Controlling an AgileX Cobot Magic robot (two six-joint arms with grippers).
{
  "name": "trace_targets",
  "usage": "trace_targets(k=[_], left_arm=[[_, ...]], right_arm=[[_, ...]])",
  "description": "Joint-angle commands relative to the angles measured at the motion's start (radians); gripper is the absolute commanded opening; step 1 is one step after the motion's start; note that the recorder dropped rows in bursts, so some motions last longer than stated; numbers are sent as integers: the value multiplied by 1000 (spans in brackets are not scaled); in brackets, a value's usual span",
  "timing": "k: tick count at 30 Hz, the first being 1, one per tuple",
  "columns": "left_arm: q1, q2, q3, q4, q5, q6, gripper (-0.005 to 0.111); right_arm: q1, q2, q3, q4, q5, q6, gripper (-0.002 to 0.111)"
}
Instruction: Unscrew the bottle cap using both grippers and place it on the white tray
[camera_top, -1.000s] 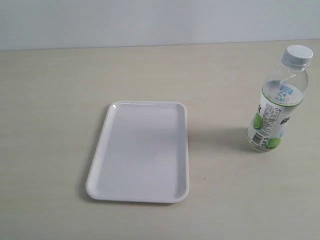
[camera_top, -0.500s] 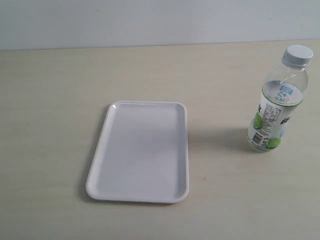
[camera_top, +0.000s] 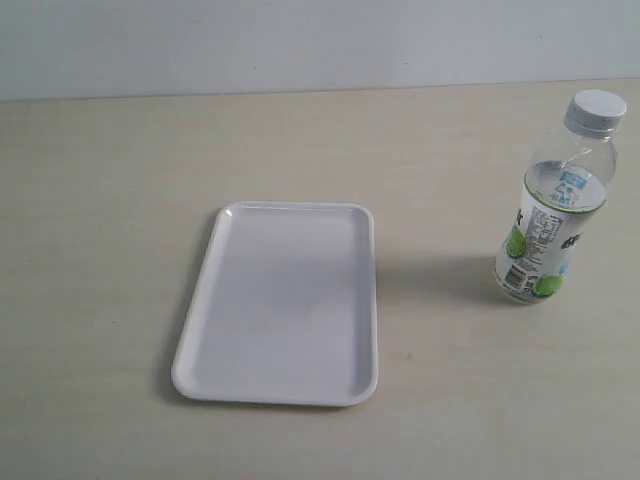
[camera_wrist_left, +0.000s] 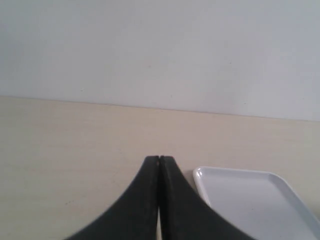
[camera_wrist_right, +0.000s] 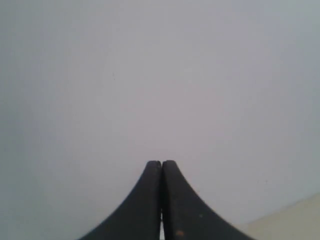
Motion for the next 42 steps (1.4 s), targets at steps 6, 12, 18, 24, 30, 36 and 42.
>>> trace_targets(k=[6, 12, 18, 24, 30, 36, 42], left_arm=[[-4, -5, 0, 5, -1, -1, 0], [-4, -5, 0, 5, -1, -1, 0], [-4, -5, 0, 5, -1, -1, 0], [-4, -5, 0, 5, -1, -1, 0], [-4, -5, 0, 5, -1, -1, 0], [-4, -5, 0, 5, -1, -1, 0], [-4, -5, 0, 5, -1, -1, 0]], right_arm=[[-6, -6, -1, -31, 223, -33, 0], [-6, 2, -1, -18, 381, -143, 5], [-6, 253, -1, -21, 239, -157, 76], [9, 496, -1, -44, 57, -150, 86], [117, 739, -33, -557, -167, 144, 86], [122, 1009, -91, -567, -144, 104, 86], [122, 1203, -113, -417, -206, -40, 95]])
